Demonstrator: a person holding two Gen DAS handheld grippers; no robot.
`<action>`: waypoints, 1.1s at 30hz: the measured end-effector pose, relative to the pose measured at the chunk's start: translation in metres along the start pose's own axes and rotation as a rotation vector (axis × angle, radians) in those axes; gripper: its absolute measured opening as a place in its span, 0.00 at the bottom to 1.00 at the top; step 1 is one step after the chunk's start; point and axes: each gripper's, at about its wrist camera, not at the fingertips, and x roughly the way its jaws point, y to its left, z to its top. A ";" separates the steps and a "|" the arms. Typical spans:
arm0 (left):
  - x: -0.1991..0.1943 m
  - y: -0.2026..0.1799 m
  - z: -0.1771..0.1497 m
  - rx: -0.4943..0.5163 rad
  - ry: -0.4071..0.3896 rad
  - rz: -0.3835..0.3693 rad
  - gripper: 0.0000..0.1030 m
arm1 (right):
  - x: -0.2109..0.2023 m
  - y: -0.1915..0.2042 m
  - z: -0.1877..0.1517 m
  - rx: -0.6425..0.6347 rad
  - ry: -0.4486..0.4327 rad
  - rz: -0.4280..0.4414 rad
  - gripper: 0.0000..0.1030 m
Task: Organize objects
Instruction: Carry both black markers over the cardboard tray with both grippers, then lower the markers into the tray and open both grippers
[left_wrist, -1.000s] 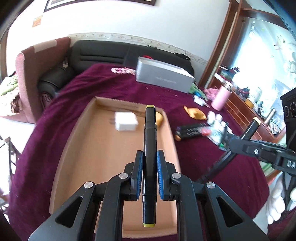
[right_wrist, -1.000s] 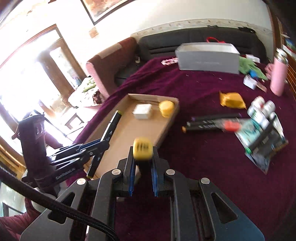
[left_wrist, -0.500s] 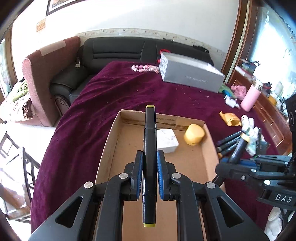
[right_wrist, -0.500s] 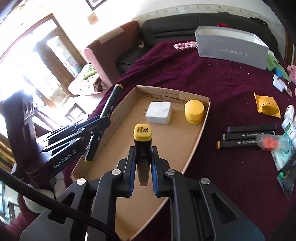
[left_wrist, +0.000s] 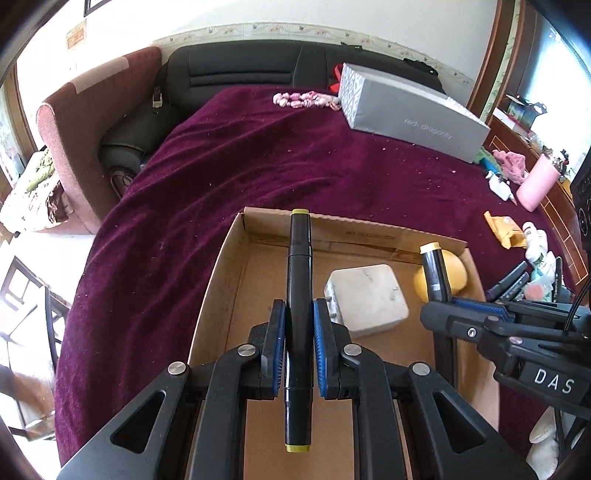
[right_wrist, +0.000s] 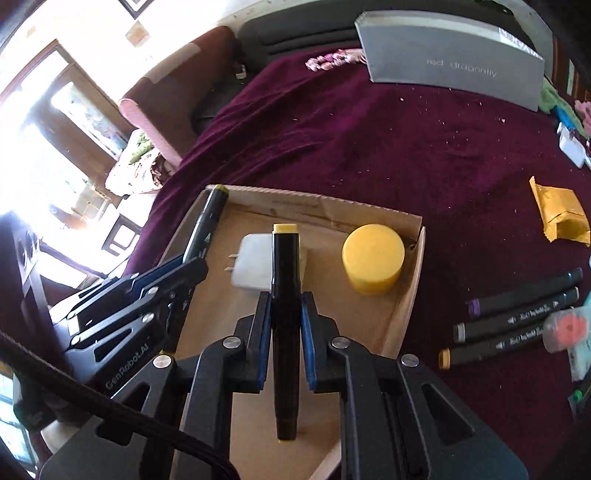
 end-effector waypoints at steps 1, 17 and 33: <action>0.004 0.000 0.000 -0.003 0.009 -0.002 0.11 | 0.002 -0.002 0.002 0.005 0.002 -0.005 0.13; 0.009 -0.001 -0.002 -0.015 0.043 -0.002 0.12 | 0.017 -0.019 0.009 0.058 0.008 -0.029 0.18; -0.063 0.007 -0.027 -0.159 0.015 -0.137 0.30 | -0.052 -0.014 -0.022 0.053 -0.149 0.001 0.51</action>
